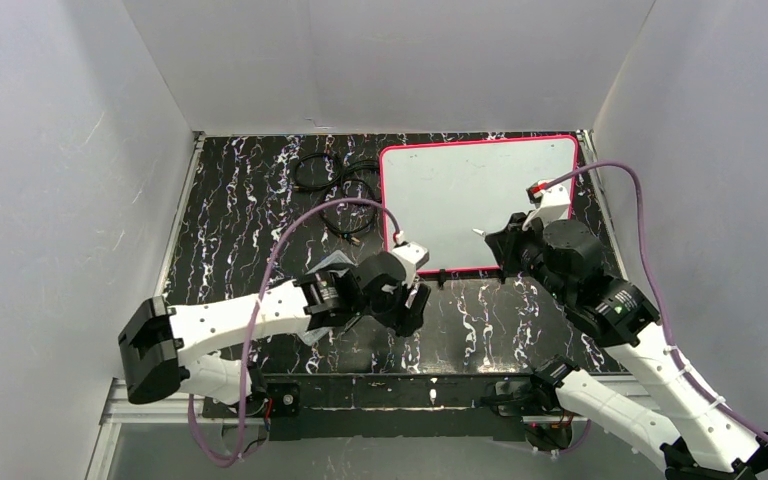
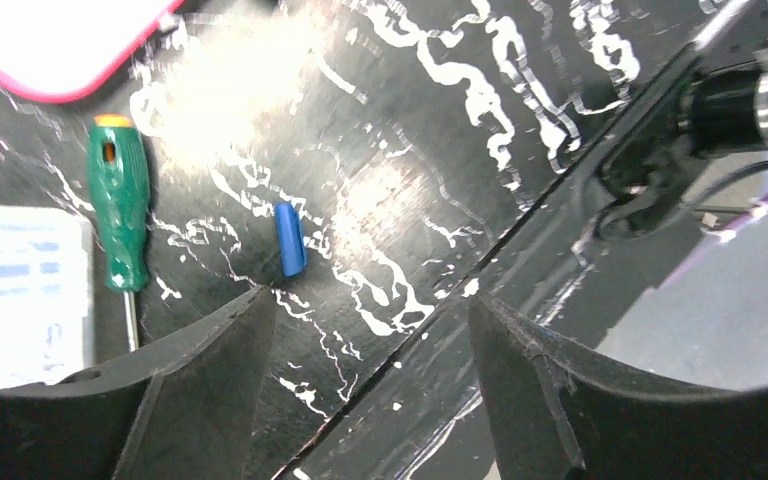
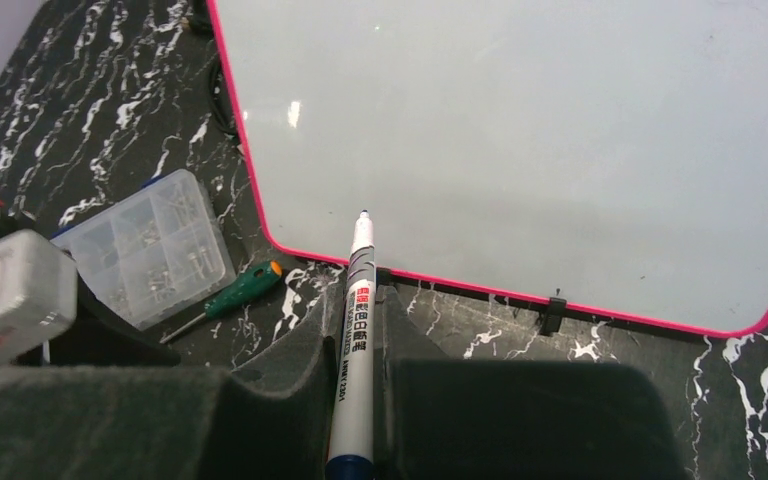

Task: Write a sentence on the whiteboard
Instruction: Place the pen cap at the center of the board, then write a sentence on the whiteboard.

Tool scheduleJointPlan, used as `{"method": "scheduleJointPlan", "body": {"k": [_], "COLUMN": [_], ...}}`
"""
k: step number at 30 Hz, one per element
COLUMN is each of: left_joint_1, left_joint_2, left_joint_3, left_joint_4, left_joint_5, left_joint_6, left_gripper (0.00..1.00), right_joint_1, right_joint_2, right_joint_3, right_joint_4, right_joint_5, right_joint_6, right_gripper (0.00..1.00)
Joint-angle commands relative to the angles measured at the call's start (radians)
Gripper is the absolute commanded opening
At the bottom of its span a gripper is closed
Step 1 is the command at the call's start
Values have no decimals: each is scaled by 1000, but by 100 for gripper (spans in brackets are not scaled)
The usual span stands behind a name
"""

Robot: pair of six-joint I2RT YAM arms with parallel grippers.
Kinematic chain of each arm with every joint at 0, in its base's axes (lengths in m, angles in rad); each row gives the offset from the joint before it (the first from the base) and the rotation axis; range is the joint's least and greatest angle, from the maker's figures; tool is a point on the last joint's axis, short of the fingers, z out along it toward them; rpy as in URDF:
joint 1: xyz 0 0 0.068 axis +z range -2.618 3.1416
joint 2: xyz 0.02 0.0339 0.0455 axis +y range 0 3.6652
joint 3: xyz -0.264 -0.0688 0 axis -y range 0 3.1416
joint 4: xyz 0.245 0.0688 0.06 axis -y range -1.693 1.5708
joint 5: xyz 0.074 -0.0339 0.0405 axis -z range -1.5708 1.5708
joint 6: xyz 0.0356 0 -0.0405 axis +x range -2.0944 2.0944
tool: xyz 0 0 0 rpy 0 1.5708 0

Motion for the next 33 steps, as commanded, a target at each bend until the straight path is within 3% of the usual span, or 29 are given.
{"method": "scheduleJointPlan", "body": {"k": [1,4,8,13,19,26,33], "left_joint_1": [26,109,309,535,725,849,858], "left_joint_2": [-51,-63,-73,6,171,395,533], "left_joint_3": [178,259,327,404,490,632,736], "left_joint_4": [-262,-351,-363,-230,-6,134,153], "left_joint_5": [35,108,269,531,804,967,1096], "left_joint_6": [137,223,302,328,318,291,270], "left_gripper": [69,69,69,69,69,68,66], "right_joint_1": [0,1,1,1,1,0,1], "right_joint_2": [-31,-37,-37,-33,-38,-66,-82], "right_joint_3": [1,0,-2,-21,-36,-64,-72], "right_joint_4": [119,149,178,225,249,281,273], "right_joint_5": [-76,-93,-105,-141,-183,-215,-200], "right_joint_6": [-33,-38,-37,-28,-21,-13,-19], "right_gripper": [1,1,1,1,1,1,1]}}
